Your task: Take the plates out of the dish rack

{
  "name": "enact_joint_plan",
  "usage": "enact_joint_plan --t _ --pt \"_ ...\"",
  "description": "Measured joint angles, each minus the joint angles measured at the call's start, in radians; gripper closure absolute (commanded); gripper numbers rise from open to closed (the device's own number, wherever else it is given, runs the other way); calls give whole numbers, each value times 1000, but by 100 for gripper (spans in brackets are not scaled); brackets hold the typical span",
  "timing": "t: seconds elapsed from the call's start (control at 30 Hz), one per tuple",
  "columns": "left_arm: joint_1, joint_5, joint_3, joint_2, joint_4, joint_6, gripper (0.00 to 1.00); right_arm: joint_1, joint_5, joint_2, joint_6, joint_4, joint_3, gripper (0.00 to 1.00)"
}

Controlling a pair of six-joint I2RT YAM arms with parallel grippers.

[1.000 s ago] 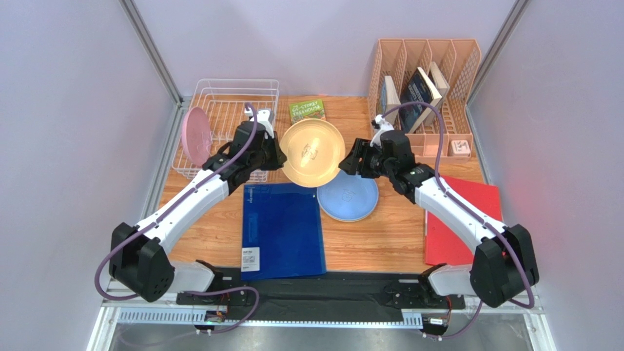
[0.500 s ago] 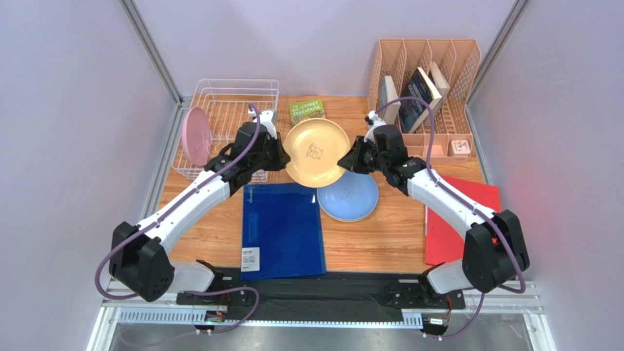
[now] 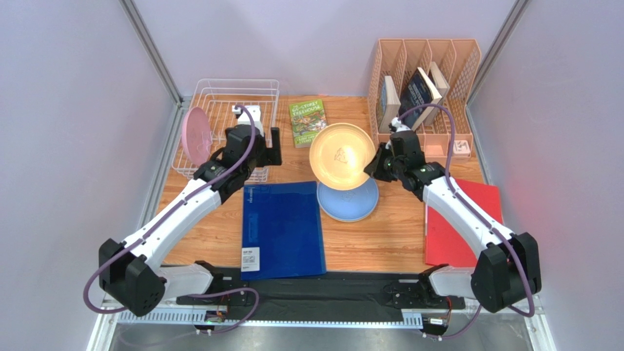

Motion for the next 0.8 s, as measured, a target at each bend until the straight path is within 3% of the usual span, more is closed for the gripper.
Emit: enact_joint_plan --t 0.33,0.5,0.8 --pt "15 -356 -3 -56 43 163 0 -27 13 -36 -15 -171 -41 97" --pt "88 -413 -33 -68 60 192 0 -27 -36 -13 -15 -190 -64 95" --pt "150 -425 -50 -82 58 192 0 -27 -105 16 -15 -187 -73 83"
